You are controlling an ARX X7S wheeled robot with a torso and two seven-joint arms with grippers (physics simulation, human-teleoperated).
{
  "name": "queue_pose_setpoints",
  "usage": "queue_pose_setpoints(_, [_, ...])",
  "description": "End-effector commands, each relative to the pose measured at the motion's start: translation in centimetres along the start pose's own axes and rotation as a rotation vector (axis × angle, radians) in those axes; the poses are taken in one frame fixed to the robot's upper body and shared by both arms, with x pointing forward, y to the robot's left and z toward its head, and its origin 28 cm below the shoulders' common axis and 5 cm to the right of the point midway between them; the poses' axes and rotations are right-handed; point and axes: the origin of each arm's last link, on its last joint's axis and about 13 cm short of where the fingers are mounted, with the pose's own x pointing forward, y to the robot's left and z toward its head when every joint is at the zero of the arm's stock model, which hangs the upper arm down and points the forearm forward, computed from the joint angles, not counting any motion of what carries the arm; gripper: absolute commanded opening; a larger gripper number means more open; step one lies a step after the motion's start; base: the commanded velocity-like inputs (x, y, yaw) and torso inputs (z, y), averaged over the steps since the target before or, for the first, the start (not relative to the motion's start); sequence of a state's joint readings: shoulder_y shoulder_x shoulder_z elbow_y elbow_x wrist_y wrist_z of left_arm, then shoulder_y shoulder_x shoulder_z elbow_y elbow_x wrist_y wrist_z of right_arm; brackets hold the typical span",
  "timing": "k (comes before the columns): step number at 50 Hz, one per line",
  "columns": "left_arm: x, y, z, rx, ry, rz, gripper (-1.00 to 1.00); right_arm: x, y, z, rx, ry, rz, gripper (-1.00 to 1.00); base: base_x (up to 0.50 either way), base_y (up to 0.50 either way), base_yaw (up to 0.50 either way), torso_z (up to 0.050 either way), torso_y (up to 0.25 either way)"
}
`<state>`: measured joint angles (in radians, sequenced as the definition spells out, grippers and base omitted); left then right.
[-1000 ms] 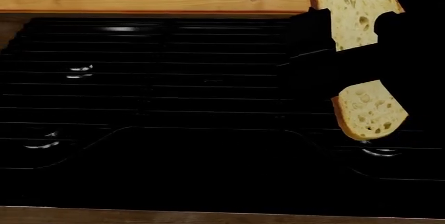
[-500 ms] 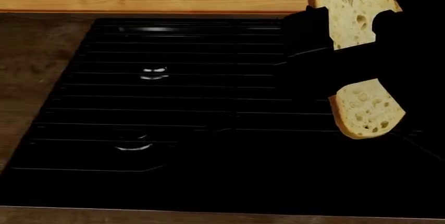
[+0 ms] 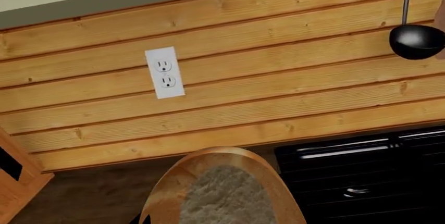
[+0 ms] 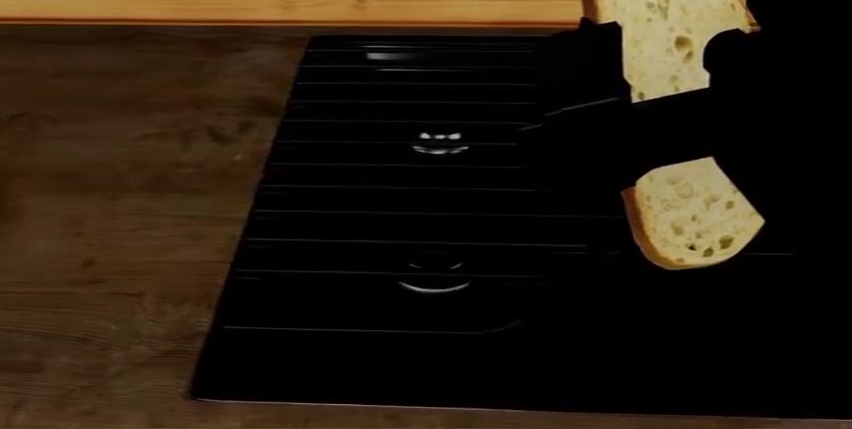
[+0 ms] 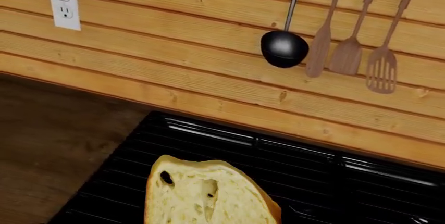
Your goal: Place all breads on the cutting board.
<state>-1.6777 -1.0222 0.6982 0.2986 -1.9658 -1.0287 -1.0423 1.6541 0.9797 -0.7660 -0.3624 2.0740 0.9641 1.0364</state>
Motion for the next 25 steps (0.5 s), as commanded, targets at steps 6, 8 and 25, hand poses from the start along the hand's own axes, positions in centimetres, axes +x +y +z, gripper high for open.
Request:
queue_pose_setpoints(6, [-0.19,0.09,0.37,-0.017,-0.017,0.015,-1.00,0.20,0.05,0.22,-0.014,-0.010,0.003,-1.00,0.00,0.50,0.00,0.000,0.000])
queue_pose_setpoints(8, [-0.20,0.09,0.41,-0.017,-0.018,0.015,-1.00,0.19,0.09,0.20,-0.016,-0.011,0.005,-1.00,0.00,0.50,0.00,0.000,0.005])
queue_pose_setpoints(25, [-0.13,0.09,0.37,-0.014,-0.017,0.018,-1.00,0.24,0.10,-0.03,-0.010,-0.016,0.011,-1.00,0.00,0.50,0.00,0.001,0.000])
